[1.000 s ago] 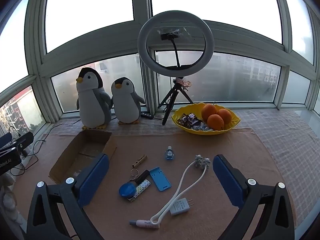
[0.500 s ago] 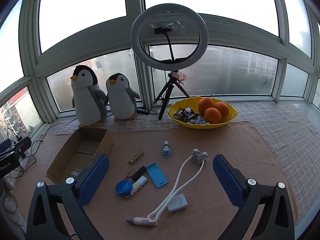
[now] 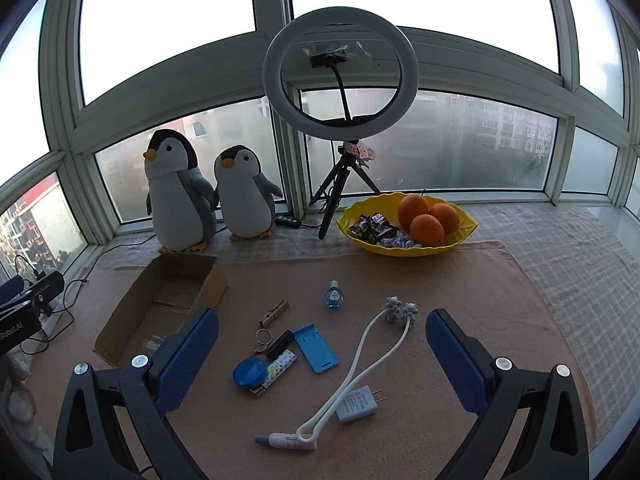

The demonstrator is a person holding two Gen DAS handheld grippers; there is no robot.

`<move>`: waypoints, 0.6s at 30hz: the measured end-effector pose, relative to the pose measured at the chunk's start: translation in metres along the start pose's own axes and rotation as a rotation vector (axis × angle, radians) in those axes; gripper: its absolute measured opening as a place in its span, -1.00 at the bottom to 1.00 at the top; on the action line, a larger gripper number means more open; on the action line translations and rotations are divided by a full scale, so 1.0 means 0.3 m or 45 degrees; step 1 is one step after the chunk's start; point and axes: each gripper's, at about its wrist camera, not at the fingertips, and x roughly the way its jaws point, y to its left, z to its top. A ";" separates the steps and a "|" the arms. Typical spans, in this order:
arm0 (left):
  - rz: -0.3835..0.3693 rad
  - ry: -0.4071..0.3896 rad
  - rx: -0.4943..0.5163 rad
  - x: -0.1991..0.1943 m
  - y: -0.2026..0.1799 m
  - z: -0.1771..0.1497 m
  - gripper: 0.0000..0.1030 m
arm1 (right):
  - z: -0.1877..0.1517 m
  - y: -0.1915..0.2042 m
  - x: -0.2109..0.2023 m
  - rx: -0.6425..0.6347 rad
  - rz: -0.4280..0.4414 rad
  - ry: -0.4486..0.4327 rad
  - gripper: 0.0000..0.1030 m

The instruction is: Organize rigid objects

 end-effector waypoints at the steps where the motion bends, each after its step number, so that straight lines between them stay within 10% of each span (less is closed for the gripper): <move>1: 0.001 -0.001 0.000 -0.001 0.001 -0.001 0.99 | 0.002 -0.001 0.001 0.000 0.001 0.000 0.98; 18: 0.003 0.009 0.005 0.002 -0.001 0.001 0.99 | 0.001 0.008 0.003 -0.001 0.003 0.008 0.98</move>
